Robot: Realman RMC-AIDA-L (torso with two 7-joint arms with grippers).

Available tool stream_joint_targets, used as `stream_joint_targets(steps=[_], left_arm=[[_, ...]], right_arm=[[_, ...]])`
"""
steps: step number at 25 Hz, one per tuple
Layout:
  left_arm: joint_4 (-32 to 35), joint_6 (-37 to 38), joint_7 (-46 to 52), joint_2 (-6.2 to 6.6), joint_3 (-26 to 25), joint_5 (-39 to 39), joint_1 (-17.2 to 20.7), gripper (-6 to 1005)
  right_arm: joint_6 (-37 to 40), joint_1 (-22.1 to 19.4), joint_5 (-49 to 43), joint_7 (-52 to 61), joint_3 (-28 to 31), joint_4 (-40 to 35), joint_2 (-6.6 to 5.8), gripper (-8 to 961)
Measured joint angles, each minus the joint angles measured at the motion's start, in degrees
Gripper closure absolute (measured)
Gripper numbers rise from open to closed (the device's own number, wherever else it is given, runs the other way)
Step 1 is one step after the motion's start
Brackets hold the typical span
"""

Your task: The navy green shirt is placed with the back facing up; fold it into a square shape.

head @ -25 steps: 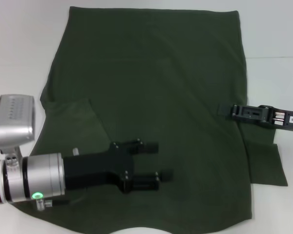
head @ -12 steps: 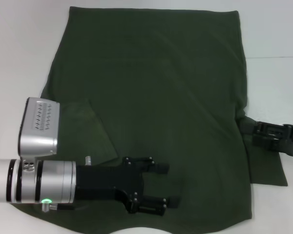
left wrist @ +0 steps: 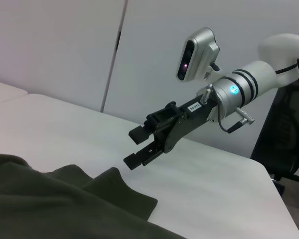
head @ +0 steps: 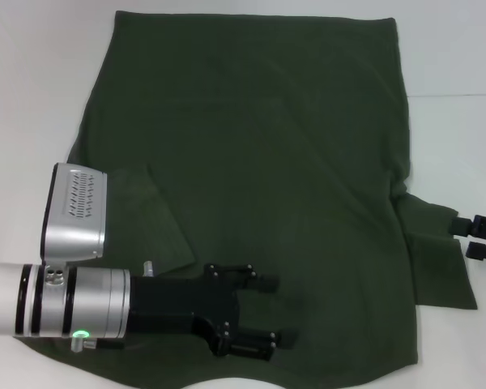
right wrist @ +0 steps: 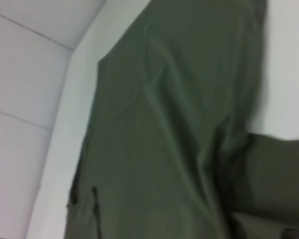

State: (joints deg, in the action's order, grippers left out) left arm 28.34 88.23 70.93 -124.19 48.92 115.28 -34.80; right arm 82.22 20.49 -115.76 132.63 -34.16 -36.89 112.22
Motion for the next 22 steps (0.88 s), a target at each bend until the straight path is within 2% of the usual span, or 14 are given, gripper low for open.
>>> stream_joint_targets(steps=[10,22], left_arm=[[-0.12,0.00,0.00,0.00,0.04,0.20,0.27,152],[-0.13,-0.08,0.00,0.00,-0.17,0.21,0.52,151]], right_arm=[[-4.04,0.55,-2.72,0.16,0.84,0.21,-0.14,117],[-8.13,1.90,-2.72,-2.00,0.16,0.60,2.15,117]])
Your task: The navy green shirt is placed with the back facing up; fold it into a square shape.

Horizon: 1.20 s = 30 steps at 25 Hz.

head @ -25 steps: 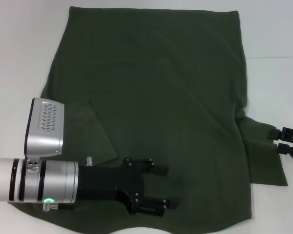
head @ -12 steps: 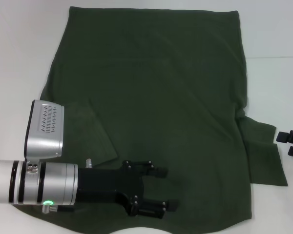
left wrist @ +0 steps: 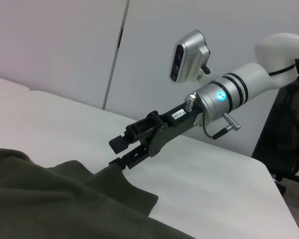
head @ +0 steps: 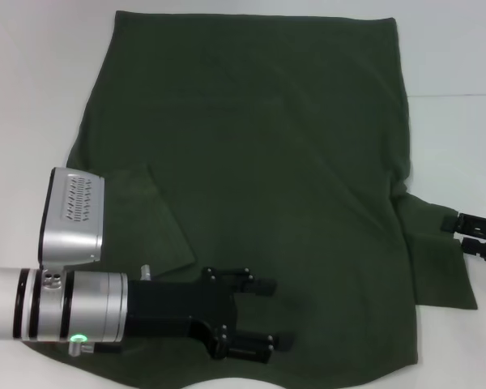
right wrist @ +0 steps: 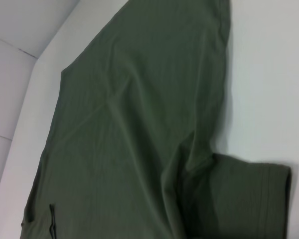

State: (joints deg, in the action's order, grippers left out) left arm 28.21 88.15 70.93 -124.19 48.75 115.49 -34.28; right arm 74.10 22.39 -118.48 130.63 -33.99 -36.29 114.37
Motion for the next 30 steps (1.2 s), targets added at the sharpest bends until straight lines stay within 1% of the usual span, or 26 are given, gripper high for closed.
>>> stream_joint_targets(steps=[4,11,24,30], left_arm=[[0.00,0.00,0.00,0.00,-0.09,0.00,0.16,151],[-0.06,-0.09,0.00,0.00,-0.15,0.05,0.18,151],[-0.01,-0.09,0.00,0.02,-0.16,0.17,0.10,152],[0.02,-0.08,0.06,0.09,-0.15,0.17,0.00,152]], right_arm=[[-0.17,0.05,0.01,-0.48,-0.01,0.19,0.56,117],[-0.44,-0.39,0.31,-1.94,0.69,2.01,0.79,117],[-0.67,-0.59,0.80,-4.70,4.23,2.99,2.48,118],[-0.15,-0.67,0.80,-4.94,5.32,3.07,2.76,137]])
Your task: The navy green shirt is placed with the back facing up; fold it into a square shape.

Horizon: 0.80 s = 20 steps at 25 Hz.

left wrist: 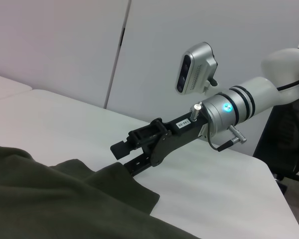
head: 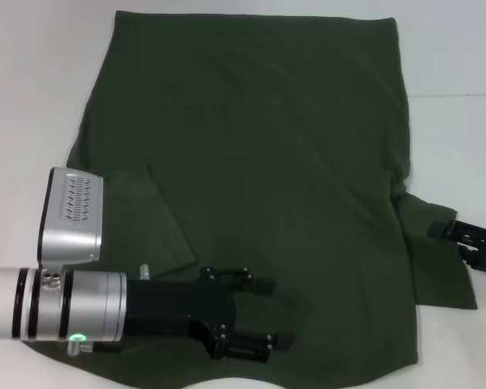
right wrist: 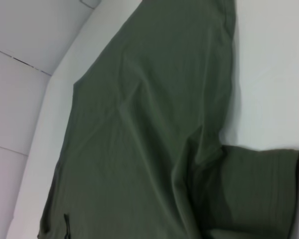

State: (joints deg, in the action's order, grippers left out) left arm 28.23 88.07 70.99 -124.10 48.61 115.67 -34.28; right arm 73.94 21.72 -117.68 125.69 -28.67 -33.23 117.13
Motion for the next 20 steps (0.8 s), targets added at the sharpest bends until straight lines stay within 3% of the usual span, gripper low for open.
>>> stream_joint_targets(steps=[8,20], left_arm=[[0.15,0.00,0.02,0.00,0.00,0.00,0.20,152],[0.16,0.00,0.11,0.00,0.00,0.07,0.18,152]], right_arm=[[0.06,0.41,0.00,-0.31,2.06,2.98,-0.21,167],[-0.04,0.12,-0.02,-1.77,4.78,3.61,0.22,705]])
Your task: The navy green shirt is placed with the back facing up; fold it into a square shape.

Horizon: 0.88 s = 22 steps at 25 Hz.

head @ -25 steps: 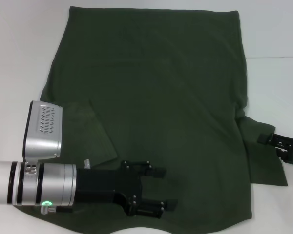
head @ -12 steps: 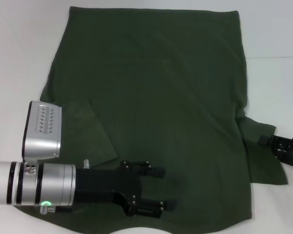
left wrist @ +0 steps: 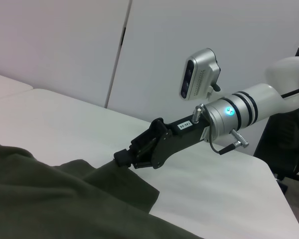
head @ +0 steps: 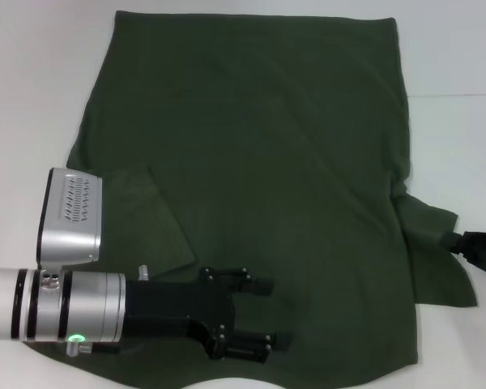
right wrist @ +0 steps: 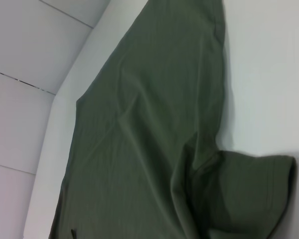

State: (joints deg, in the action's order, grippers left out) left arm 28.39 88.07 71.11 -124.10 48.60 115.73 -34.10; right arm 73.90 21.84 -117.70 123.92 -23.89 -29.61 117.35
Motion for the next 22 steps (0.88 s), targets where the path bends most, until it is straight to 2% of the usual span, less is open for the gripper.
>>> stream_joint_targets(steps=[4,11,22], left_arm=[[0.08,0.00,0.48,0.00,0.07,0.02,0.00,152],[0.09,0.00,0.54,0.00,0.05,0.02,0.00,151],[-0.01,0.18,1.01,-0.02,-0.10,-0.05,-0.08,151]], right_arm=[[-0.07,0.01,0.00,0.00,0.00,0.00,-0.07,863],[-0.07,0.04,0.00,0.12,-0.01,0.04,-0.65,939],[-0.28,0.58,-0.21,2.54,-0.01,-0.34,-4.72,945]])
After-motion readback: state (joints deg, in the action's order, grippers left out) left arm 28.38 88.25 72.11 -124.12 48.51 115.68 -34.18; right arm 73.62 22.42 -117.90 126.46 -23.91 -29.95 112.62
